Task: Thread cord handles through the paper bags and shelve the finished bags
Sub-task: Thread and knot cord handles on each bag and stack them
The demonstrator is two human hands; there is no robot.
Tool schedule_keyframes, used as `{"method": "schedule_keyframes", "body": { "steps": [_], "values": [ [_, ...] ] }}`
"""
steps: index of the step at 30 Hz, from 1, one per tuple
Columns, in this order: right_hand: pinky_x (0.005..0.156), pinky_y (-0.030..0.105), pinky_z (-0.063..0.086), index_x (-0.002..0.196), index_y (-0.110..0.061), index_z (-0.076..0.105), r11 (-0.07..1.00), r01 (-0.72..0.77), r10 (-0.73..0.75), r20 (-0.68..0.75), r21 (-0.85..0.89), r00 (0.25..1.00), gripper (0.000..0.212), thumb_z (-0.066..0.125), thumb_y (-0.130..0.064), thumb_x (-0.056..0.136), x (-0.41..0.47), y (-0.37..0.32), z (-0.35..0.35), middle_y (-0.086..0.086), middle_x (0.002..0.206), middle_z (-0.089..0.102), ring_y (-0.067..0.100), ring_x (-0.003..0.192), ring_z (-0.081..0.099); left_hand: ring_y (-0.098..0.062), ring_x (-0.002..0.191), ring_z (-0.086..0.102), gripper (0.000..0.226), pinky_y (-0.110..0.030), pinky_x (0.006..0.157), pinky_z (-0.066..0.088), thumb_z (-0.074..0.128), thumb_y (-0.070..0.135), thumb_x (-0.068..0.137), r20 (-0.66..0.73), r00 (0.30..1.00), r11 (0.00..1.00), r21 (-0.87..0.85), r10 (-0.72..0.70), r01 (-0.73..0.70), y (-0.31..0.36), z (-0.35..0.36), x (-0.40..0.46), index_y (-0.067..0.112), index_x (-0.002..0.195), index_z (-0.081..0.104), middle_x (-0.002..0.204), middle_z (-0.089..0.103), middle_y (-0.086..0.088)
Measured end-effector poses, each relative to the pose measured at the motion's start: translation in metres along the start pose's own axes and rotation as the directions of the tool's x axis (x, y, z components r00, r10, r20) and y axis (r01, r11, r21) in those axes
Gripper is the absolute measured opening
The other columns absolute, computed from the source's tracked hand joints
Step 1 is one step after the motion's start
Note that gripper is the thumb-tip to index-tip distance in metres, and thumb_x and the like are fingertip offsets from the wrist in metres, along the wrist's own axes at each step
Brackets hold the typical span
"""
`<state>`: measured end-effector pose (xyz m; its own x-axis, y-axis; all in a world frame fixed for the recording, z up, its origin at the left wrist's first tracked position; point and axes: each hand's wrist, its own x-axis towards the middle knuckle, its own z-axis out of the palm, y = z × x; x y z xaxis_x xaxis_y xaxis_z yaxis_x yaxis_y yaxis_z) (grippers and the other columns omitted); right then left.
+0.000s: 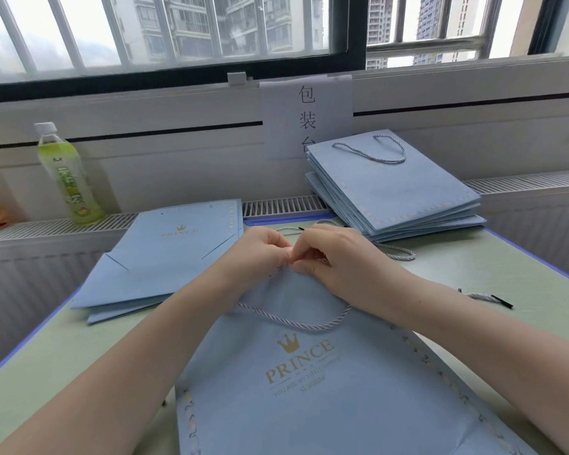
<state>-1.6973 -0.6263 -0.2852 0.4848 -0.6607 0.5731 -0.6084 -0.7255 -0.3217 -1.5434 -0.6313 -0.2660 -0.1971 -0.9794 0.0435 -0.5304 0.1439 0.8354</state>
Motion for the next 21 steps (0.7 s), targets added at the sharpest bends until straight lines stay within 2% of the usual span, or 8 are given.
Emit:
{"method": "schedule_keyframes", "body": {
  "steps": [3, 5, 7, 9, 12, 15, 17, 21],
  "values": [
    [0.065, 0.011, 0.032, 0.088, -0.013, 0.058, 0.999, -0.034, 0.034, -0.018, -0.022, 0.999, 0.010, 0.067, -0.015, 0.084, 0.000, -0.003, -0.003, -0.008, 0.079, 0.047, 0.006, 0.068, 0.039, -0.021, 0.064, 0.046, 0.008, -0.029, 0.064, 0.037, 0.062, 0.009, 0.075, -0.007, 0.996, 0.989, -0.115, -0.091, 0.089, 0.003, -0.002, 0.003, 0.009, 0.068, 0.058, 0.067, 0.051, -0.009],
    [0.065, 0.014, 0.030, 0.088, -0.011, 0.057, 0.998, -0.017, 0.015, -0.031, -0.061, 0.999, 0.011, 0.066, -0.016, 0.085, 0.001, -0.005, -0.004, -0.005, 0.082, 0.046, 0.010, 0.071, 0.039, -0.021, 0.061, 0.042, 0.010, -0.028, 0.062, 0.035, 0.058, 0.007, 0.076, -0.012, 0.985, 0.970, -0.175, -0.172, 0.167, 0.005, -0.004, 0.005, 0.005, 0.068, 0.054, 0.064, 0.047, -0.008],
    [0.064, 0.019, 0.026, 0.086, -0.009, 0.056, 0.995, 0.019, -0.022, -0.032, -0.098, 0.999, 0.011, 0.065, -0.015, 0.086, 0.000, -0.006, -0.003, -0.002, 0.084, 0.048, 0.017, 0.076, 0.041, -0.024, 0.066, 0.044, 0.011, -0.033, 0.068, 0.037, 0.058, 0.015, 0.066, 0.059, 0.973, 0.942, -0.243, -0.222, 0.230, 0.004, -0.007, 0.005, 0.004, 0.065, 0.056, 0.069, 0.052, -0.013],
    [0.066, 0.023, 0.026, 0.084, -0.009, 0.056, 0.990, 0.051, -0.053, -0.015, -0.131, 0.998, 0.010, 0.063, -0.014, 0.087, -0.001, -0.004, -0.001, 0.001, 0.085, 0.049, 0.022, 0.079, 0.045, -0.025, 0.063, 0.048, 0.013, -0.036, 0.069, 0.039, 0.055, 0.020, 0.058, 0.159, 0.963, 0.905, -0.337, -0.217, 0.259, 0.002, -0.008, 0.001, 0.007, 0.058, 0.060, 0.067, 0.056, -0.014],
    [0.067, 0.022, 0.026, 0.086, -0.009, 0.056, 0.983, 0.071, -0.073, -0.003, -0.166, 0.997, 0.005, 0.058, -0.013, 0.089, -0.001, -0.002, 0.000, 0.001, 0.085, 0.049, 0.023, 0.082, 0.047, -0.022, 0.055, 0.049, 0.023, -0.029, 0.061, 0.041, 0.051, 0.016, 0.073, 0.221, 0.958, 0.883, -0.392, -0.181, 0.257, -0.003, -0.010, 0.000, 0.011, 0.052, 0.060, 0.062, 0.057, -0.011],
    [0.068, 0.022, 0.026, 0.085, -0.009, 0.056, 0.985, 0.061, -0.063, -0.004, -0.164, 0.998, 0.005, 0.054, -0.010, 0.090, 0.000, -0.001, 0.000, -0.001, 0.086, 0.048, 0.024, 0.082, 0.048, -0.024, 0.057, 0.052, 0.037, -0.028, 0.060, 0.043, 0.046, 0.014, 0.083, 0.230, 0.955, 0.874, -0.405, -0.188, 0.269, -0.005, -0.009, 0.003, 0.009, 0.051, 0.063, 0.069, 0.063, -0.015],
    [0.068, 0.023, 0.028, 0.084, -0.010, 0.055, 0.986, 0.055, -0.056, -0.004, -0.156, 0.998, 0.006, 0.054, -0.008, 0.090, -0.001, -0.001, 0.000, 0.000, 0.086, 0.049, 0.025, 0.083, 0.048, -0.023, 0.058, 0.057, 0.039, -0.028, 0.060, 0.047, 0.046, 0.018, 0.089, 0.254, 0.950, 0.878, -0.392, -0.184, 0.275, -0.004, -0.008, 0.003, 0.008, 0.056, 0.064, 0.072, 0.067, -0.015],
    [0.069, 0.025, 0.030, 0.091, -0.006, 0.058, 0.980, 0.059, -0.054, 0.032, -0.187, 0.998, 0.006, 0.052, -0.008, 0.092, -0.002, 0.003, 0.001, 0.009, 0.090, 0.055, 0.028, 0.085, 0.050, -0.023, 0.062, 0.064, 0.028, -0.028, 0.060, 0.052, 0.051, 0.023, 0.093, 0.243, 0.967, 0.893, -0.417, -0.072, 0.171, -0.003, -0.006, 0.001, 0.005, 0.076, 0.065, 0.079, 0.069, -0.018]
  ]
}}
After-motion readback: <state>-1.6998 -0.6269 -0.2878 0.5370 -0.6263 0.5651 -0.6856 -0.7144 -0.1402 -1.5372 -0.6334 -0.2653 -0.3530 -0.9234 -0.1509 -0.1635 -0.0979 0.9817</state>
